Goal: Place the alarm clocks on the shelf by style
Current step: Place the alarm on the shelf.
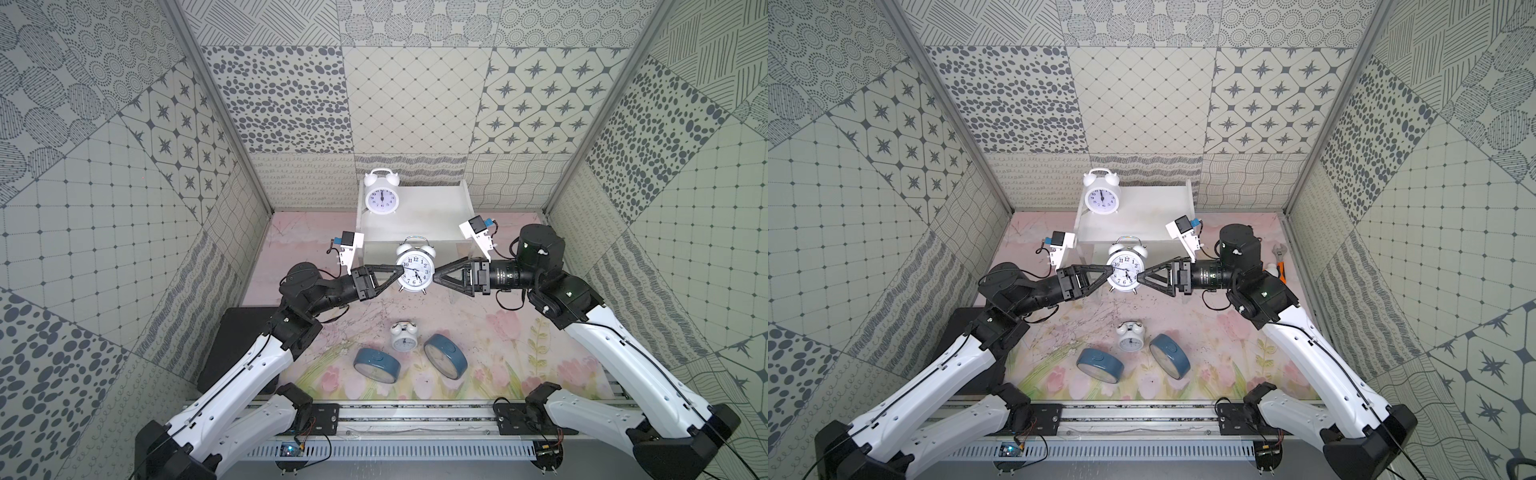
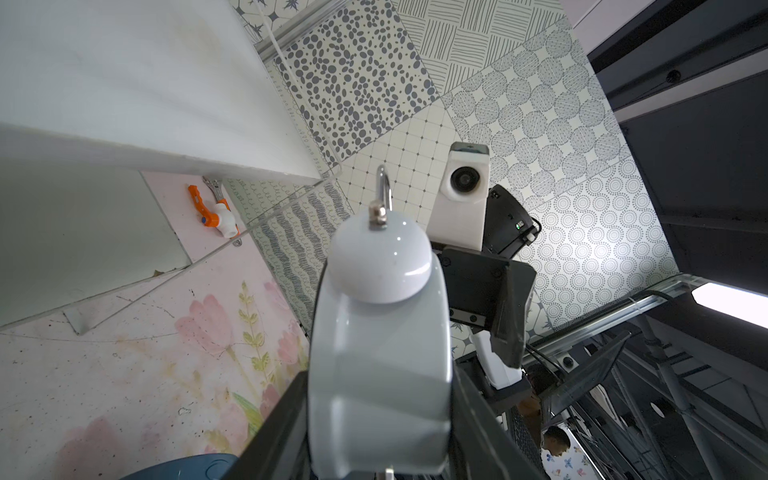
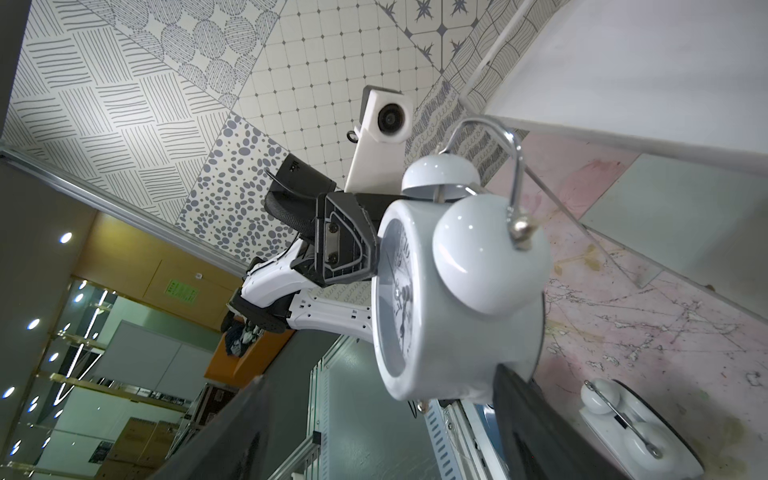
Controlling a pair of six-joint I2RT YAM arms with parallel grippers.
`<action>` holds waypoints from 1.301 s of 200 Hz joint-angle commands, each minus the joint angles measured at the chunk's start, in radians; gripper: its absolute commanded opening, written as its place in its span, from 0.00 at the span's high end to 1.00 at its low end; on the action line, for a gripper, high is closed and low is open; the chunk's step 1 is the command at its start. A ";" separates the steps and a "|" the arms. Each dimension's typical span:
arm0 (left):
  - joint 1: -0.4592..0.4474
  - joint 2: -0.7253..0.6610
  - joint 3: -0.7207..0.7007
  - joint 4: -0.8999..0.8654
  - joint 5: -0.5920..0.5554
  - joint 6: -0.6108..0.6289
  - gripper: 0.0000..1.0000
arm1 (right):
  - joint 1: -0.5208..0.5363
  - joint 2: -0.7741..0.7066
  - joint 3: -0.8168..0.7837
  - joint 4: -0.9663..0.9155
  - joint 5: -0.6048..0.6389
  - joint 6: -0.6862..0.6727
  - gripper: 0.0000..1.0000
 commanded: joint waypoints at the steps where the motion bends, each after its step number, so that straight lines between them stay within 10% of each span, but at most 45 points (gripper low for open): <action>1: 0.003 0.007 0.025 0.087 0.124 0.019 0.80 | -0.007 0.028 0.036 -0.047 -0.059 -0.078 0.16; 192: 0.003 -0.035 0.022 0.052 0.148 0.037 0.82 | -0.069 0.065 0.081 -0.254 0.018 -0.198 0.08; 260: 0.003 -0.034 0.019 0.064 0.152 0.031 0.82 | -0.058 0.060 0.010 0.056 -0.126 0.017 0.13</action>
